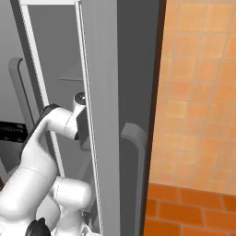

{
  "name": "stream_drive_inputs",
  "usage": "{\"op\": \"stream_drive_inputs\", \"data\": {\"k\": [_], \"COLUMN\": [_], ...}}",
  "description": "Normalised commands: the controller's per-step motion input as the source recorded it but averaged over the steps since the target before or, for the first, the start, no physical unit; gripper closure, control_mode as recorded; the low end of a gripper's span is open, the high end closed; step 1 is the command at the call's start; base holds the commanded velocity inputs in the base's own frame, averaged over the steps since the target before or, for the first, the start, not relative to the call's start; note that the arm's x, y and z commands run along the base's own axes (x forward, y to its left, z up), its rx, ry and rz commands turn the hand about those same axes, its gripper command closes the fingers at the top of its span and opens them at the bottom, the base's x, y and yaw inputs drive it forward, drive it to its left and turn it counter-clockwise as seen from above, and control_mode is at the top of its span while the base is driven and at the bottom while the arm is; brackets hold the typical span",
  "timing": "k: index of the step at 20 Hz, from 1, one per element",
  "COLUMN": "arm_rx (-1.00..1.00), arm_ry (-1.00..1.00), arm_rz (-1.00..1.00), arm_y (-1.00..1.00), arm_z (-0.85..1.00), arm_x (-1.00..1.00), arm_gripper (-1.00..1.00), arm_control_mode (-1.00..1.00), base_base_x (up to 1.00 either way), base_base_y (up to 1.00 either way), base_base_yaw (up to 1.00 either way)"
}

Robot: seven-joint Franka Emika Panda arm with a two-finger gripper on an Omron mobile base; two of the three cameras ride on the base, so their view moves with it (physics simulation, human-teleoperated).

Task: Place one sweet potato and one fish in each tupperware on the nearby counter, to pack two identical lunches.

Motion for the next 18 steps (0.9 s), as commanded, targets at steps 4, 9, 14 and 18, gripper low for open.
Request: {"op": "stream_drive_inputs", "data": {"k": [4,9,14,18], "arm_rx": [0.16,0.04,0.00,0.00], "arm_ry": [0.04,0.07,0.09,0.01], "arm_rz": [0.00,0.00,0.00,0.00], "arm_y": [0.00,0.07,0.02,0.00], "arm_z": [-0.02,-0.26,-0.34,-0.42], "arm_x": [0.68,0.70,0.75,0.65], "arm_gripper": [-1.00,-1.00,-1.00,-1.00], "arm_control_mode": [-1.00,-1.00,-1.00,-1.00], "base_base_x": [0.00,0.00,0.00,0.00], "base_base_y": [0.00,0.00,0.00,0.00], "base_base_yaw": [0.00,0.00,0.00,0.00]}}
